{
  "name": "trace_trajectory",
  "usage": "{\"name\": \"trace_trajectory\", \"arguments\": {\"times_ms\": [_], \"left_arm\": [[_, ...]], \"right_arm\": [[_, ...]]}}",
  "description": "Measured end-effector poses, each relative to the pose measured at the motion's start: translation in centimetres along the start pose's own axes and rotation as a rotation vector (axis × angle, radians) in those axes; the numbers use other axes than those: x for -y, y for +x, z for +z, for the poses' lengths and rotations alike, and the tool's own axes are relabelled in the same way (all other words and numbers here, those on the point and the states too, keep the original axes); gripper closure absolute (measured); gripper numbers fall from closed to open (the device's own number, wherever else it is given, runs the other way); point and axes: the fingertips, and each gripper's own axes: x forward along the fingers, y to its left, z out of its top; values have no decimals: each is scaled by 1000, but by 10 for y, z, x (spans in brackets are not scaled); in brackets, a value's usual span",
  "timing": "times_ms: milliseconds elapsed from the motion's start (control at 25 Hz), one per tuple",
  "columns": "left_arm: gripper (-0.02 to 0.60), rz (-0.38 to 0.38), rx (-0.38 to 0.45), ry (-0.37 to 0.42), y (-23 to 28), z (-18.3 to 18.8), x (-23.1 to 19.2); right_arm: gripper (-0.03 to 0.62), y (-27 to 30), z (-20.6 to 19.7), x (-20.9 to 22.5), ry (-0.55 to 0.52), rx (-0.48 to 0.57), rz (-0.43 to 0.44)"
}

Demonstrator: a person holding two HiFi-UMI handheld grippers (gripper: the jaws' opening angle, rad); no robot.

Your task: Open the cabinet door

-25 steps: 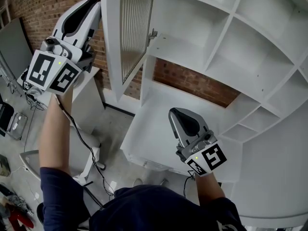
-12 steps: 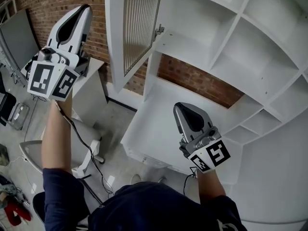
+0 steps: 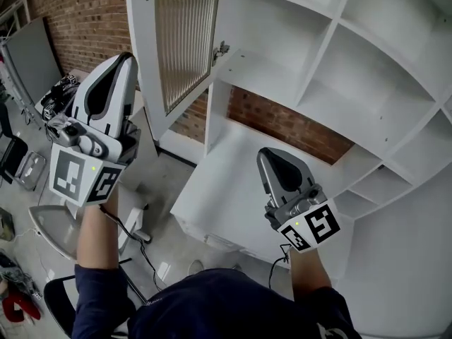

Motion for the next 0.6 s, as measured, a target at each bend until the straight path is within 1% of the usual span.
{"name": "trace_trajectory", "arguments": {"times_ms": [120, 320, 440, 600], "left_arm": [[574, -21, -23, -1, 13, -4, 35], [575, -60, -54, -69, 31, -26, 85], [575, -77, -84, -128, 37, -50, 113], [575, -100, -151, -219, 41, -95, 154]], "right_arm": [[570, -12, 3, 13, 2, 15, -3], [570, -34, 3, 35, 11, 25, -19], [571, -48, 2, 51, 15, 27, -33], [570, -63, -3, 70, 23, 25, -48]]}}
